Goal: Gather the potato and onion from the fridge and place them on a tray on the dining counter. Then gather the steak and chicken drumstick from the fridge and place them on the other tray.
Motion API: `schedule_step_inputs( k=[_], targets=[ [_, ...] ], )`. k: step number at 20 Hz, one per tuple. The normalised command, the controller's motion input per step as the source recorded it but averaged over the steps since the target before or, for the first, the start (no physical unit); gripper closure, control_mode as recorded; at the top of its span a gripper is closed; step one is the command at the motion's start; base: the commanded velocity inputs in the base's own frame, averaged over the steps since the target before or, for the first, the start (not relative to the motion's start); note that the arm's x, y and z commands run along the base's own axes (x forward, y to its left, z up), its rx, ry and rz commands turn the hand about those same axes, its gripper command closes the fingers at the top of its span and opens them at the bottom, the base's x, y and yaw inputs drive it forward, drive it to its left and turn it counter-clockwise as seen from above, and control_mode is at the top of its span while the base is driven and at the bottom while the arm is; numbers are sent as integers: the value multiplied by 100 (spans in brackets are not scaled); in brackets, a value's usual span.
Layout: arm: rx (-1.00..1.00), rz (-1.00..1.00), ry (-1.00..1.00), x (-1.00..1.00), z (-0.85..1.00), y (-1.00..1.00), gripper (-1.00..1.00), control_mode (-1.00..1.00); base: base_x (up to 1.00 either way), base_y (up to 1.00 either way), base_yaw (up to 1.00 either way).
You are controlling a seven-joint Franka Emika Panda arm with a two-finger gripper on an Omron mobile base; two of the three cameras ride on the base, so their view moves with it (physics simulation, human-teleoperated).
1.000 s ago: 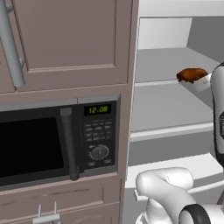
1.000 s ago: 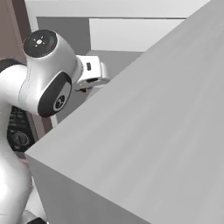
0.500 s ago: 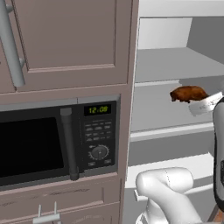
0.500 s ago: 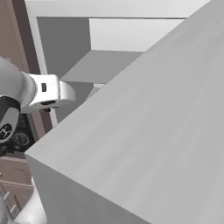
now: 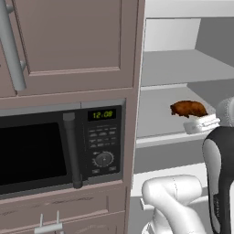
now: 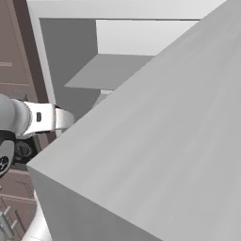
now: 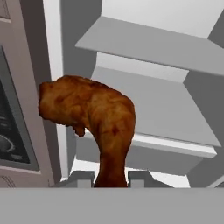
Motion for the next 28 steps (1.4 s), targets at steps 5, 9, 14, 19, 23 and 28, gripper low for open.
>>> schedule_step_inputs(
  k=[5, 9, 14, 19, 23, 28],
  targets=[
    [1, -4, -2, -5, -4, 12, 100, -100, 0, 0, 0],
    [3, -2, 0, -23, -21, 21, 100, -100, 0, 0, 0],
    [0, 0, 0, 0, 0, 0, 100, 100, -93, 0, 0],
    [0, 0, 0, 0, 0, 0, 100, 100, -100, 0, 0],
    [0, 0, 0, 0, 0, 0, 100, 100, -100, -12, 0],
    [0, 0, 0, 0, 0, 0, 100, 100, -100, -63, 0]
  ],
)
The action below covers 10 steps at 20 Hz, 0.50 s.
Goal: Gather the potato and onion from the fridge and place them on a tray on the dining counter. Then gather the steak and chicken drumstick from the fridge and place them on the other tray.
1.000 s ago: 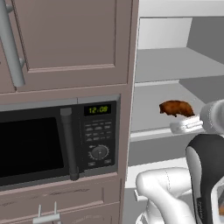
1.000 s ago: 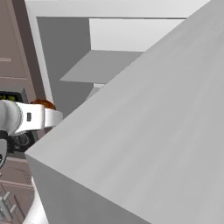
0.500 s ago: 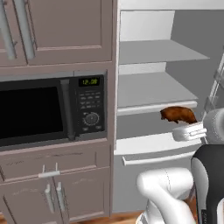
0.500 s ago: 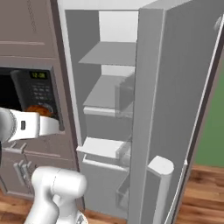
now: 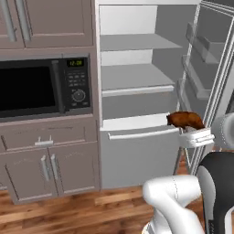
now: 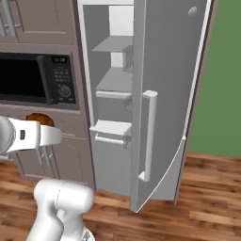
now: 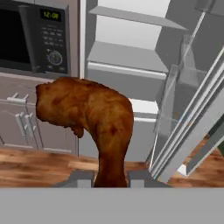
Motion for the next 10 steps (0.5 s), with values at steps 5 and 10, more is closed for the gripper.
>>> schedule_step_inputs(
  k=[5, 10],
  targets=[
    [0, 0, 0, 0, 0, 0, 100, 100, -100, -74, 1],
    [0, 0, 0, 0, 0, 0, 100, 100, -100, -66, 28]
  ],
)
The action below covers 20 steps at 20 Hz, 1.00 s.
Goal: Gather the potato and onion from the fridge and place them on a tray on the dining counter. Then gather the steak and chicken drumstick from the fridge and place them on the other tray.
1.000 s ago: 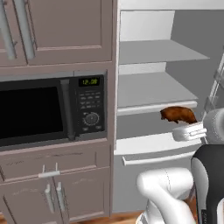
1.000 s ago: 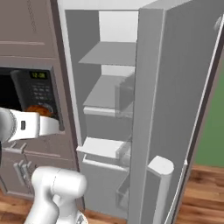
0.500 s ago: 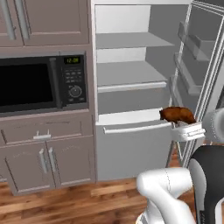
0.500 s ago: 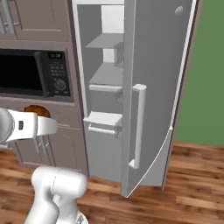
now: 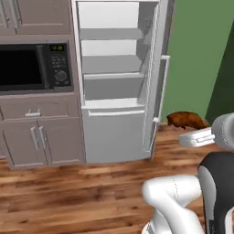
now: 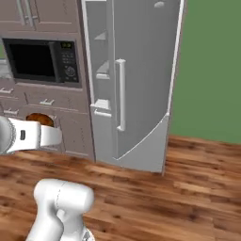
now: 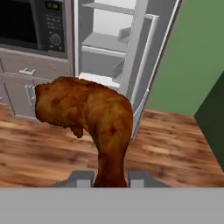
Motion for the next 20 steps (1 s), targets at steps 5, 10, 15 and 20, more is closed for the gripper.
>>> schedule_step_inputs(
  k=[5, 10, 15, 20],
  targets=[
    [0, 0, 0, 0, 0, 0, 100, 100, -79, -46, 86],
    [0, 0, 0, 0, 0, 0, 100, 100, -53, -26, 94],
    [0, 0, 0, 0, 0, 0, 100, 100, -55, -21, 91],
    [0, 0, 0, 0, 0, 0, 100, 100, -38, 59, 75]
  ],
)
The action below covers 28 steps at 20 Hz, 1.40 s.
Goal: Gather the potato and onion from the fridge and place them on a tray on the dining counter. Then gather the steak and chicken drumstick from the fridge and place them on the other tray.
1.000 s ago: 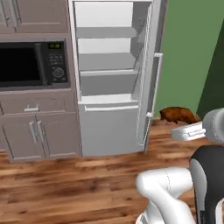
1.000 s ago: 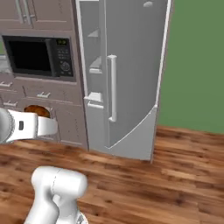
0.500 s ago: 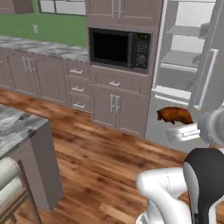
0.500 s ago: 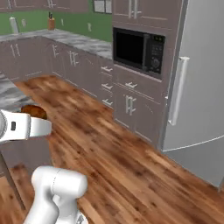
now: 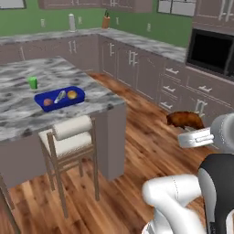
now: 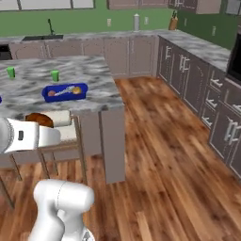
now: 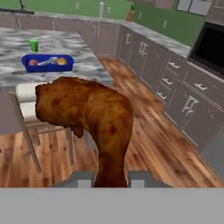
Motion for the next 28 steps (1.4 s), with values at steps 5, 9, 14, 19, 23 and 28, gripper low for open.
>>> schedule_step_inputs(
  k=[5, 9, 14, 19, 23, 28],
  targets=[
    [0, 0, 0, 0, 0, 0, 100, 100, -23, 100, 15],
    [0, 0, 0, 0, 0, 0, 100, 100, -3, 100, 0],
    [0, 0, 0, 0, 0, 0, 100, 100, -3, 100, 2],
    [0, 0, 0, 0, 0, 0, 100, 100, -51, 97, 68],
    [0, 0, 0, 0, 0, 0, 100, 100, 14, 31, 29],
    [0, 0, 0, 0, 0, 0, 100, 100, 100, 97, -11]
  ],
)
